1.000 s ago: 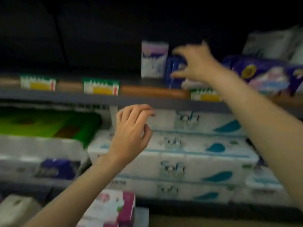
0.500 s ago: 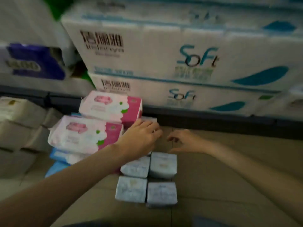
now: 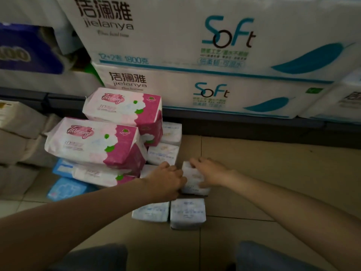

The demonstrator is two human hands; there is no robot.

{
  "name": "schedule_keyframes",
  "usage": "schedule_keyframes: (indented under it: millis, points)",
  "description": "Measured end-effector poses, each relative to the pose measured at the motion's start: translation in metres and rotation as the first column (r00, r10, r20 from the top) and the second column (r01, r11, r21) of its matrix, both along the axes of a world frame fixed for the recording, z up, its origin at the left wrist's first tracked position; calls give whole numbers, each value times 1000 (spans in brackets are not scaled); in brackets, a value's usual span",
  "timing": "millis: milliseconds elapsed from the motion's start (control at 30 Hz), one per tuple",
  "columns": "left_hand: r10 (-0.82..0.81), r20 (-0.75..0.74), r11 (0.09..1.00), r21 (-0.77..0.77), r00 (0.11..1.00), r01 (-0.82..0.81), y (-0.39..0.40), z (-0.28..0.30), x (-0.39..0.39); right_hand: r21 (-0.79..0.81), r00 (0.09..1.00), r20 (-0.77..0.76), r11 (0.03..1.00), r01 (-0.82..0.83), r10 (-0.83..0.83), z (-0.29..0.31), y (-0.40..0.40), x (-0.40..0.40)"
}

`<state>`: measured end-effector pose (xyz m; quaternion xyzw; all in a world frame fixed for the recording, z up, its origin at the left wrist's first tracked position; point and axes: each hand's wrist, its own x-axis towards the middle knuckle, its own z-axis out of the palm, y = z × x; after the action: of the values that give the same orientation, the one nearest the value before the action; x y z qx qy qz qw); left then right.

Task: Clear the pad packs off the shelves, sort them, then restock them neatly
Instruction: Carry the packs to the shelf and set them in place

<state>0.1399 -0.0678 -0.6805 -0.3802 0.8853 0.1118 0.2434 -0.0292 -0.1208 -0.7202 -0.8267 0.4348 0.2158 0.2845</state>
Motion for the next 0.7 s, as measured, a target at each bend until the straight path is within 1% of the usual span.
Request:
schedule_keyframes:
  millis: [133,233,300,467,567,700]
  points:
    - [-48,-5,996,75,999,49,9,-6,-12,3,985,-14,986,169,-169,16,-20,-33]
    - [-104,29,986,133,994,99,19,-18,-23,92,954,15,951,295,-298,23,-27,-57]
    - [-103,44,982,163,994,95,25,-25,-30,142,931,57,926,351,-362,26,-28,-67]
    - [-123,150,992,44,981,118,34,-35,-45,203,896,132,896,394,-424,30,-26,-74]
    - [-58,176,998,22,983,55,30,-38,-49,211,890,166,897,389,-425,34,-27,-74]
    - [161,104,980,106,982,-171,8,-36,-50,158,900,187,916,367,-393,43,-32,-76]
